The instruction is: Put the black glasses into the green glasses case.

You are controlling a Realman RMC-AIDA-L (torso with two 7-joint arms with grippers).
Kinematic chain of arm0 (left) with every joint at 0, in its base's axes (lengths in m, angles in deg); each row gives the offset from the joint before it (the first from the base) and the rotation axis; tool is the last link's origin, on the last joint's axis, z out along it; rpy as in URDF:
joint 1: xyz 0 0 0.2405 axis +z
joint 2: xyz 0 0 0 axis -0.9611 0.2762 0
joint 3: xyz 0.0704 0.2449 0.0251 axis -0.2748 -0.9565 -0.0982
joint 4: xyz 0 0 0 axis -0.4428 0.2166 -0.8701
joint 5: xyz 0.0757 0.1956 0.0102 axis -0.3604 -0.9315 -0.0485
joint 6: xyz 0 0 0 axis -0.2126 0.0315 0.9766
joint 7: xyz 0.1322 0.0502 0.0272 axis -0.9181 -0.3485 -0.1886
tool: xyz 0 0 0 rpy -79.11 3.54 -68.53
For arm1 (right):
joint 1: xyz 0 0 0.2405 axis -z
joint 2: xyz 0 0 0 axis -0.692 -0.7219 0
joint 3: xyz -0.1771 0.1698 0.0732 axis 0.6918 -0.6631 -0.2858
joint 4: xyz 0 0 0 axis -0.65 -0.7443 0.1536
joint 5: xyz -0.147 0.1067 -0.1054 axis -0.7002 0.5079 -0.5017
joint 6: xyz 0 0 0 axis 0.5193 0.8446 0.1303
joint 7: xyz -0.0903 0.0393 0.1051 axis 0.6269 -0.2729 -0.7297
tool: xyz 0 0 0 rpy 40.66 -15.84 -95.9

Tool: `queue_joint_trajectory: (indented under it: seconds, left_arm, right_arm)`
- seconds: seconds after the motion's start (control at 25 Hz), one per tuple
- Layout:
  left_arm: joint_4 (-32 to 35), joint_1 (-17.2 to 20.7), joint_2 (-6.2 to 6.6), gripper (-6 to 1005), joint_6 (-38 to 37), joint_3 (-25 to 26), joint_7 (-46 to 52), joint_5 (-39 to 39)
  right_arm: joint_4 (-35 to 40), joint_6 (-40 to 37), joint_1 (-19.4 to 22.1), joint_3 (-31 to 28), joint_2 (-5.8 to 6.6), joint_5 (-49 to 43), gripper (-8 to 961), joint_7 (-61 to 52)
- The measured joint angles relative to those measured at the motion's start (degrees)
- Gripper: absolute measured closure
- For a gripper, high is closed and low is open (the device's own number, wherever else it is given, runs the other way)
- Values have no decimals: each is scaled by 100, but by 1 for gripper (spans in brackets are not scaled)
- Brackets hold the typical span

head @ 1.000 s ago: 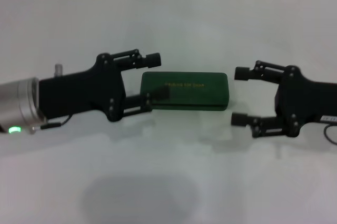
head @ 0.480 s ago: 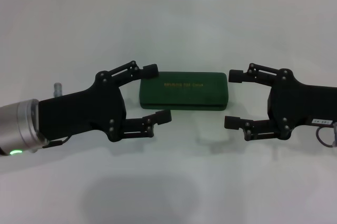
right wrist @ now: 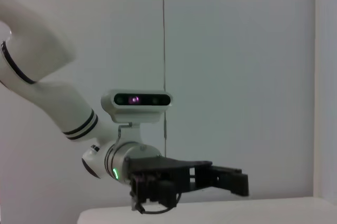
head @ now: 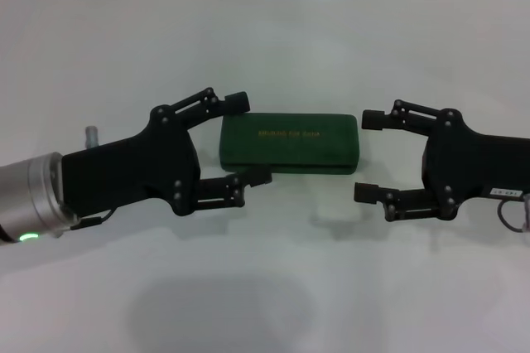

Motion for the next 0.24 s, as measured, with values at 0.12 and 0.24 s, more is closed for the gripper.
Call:
queue_joint_trajectory:
  seconds: [0.12, 0.24]
  left_arm:
    - [12, 0, 4, 106, -7, 4, 8, 30]
    - [15, -4, 4, 106, -9, 6, 9, 30]
  right_arm:
    - [1, 4, 32, -12, 0, 0, 68, 110]
    - [-6, 4, 31, -7, 0, 0, 68, 125]
